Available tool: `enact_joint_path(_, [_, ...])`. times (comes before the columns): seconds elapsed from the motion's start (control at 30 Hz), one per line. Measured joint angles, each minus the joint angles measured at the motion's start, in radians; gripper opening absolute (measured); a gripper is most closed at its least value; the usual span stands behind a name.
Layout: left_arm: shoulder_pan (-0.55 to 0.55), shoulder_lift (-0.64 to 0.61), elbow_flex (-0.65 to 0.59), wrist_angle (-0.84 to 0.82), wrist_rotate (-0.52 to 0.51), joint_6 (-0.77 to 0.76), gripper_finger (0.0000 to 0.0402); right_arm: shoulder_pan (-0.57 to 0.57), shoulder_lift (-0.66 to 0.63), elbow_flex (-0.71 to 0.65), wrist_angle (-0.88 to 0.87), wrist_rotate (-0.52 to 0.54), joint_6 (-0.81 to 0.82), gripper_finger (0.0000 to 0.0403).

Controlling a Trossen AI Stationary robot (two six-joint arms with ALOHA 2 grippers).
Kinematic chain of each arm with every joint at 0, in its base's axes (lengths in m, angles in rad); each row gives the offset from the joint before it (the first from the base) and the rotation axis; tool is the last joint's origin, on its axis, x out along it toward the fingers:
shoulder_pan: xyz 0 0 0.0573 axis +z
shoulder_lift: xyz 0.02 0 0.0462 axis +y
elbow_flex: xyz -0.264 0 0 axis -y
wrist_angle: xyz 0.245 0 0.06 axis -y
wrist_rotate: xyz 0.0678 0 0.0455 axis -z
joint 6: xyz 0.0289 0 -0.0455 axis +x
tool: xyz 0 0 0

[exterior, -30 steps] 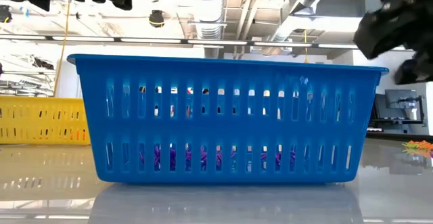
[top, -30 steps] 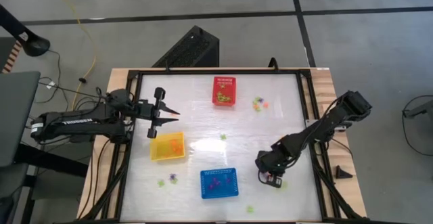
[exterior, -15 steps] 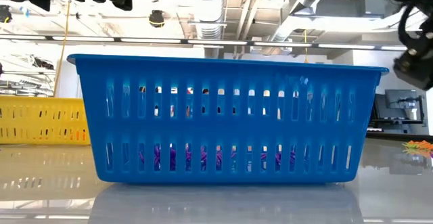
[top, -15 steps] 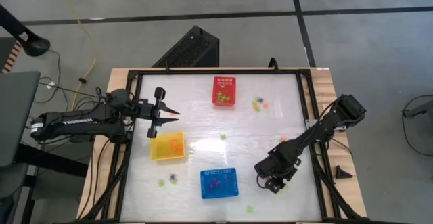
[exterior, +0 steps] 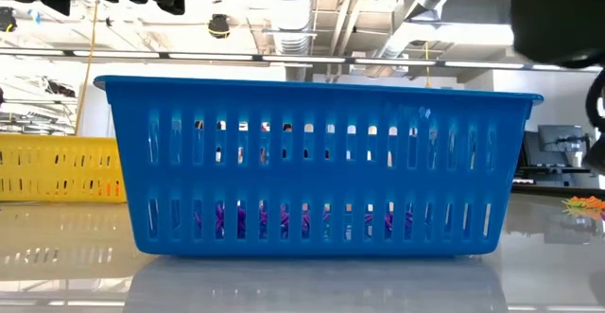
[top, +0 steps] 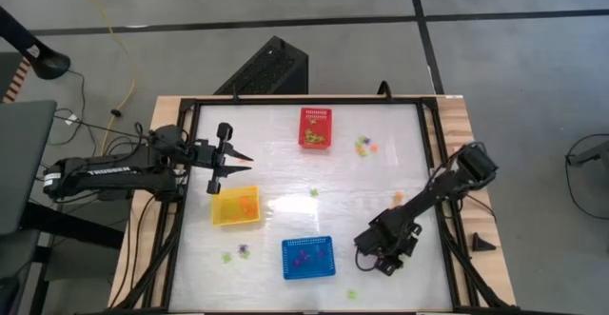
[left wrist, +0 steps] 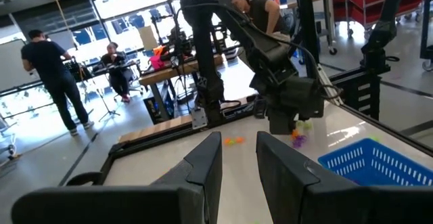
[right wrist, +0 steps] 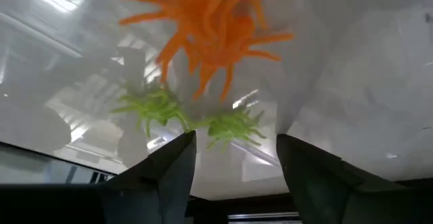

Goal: Sort Halloween decoration
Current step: Put the green spider toy into the red basket

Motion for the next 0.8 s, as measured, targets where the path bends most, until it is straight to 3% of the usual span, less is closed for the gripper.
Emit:
enact_joint_path(0.23, [0.000, 0.000, 0.000, 0.000, 0.000, 0.000, 0.0083, -0.049, 0.011, 0.000, -0.001, -0.009, -0.042, 0.0224])
enact_joint_path(0.67, [0.000, 0.000, 0.000, 0.000, 0.000, 0.000, 0.0083, -0.082, 0.007, 0.000, 0.007, -0.099, -0.074, 0.0045])
enact_joint_path(0.8, [0.000, 0.000, 0.000, 0.000, 0.000, 0.000, 0.0083, -0.087, 0.007, 0.005, 0.002, -0.122, -0.110, 0.0019])
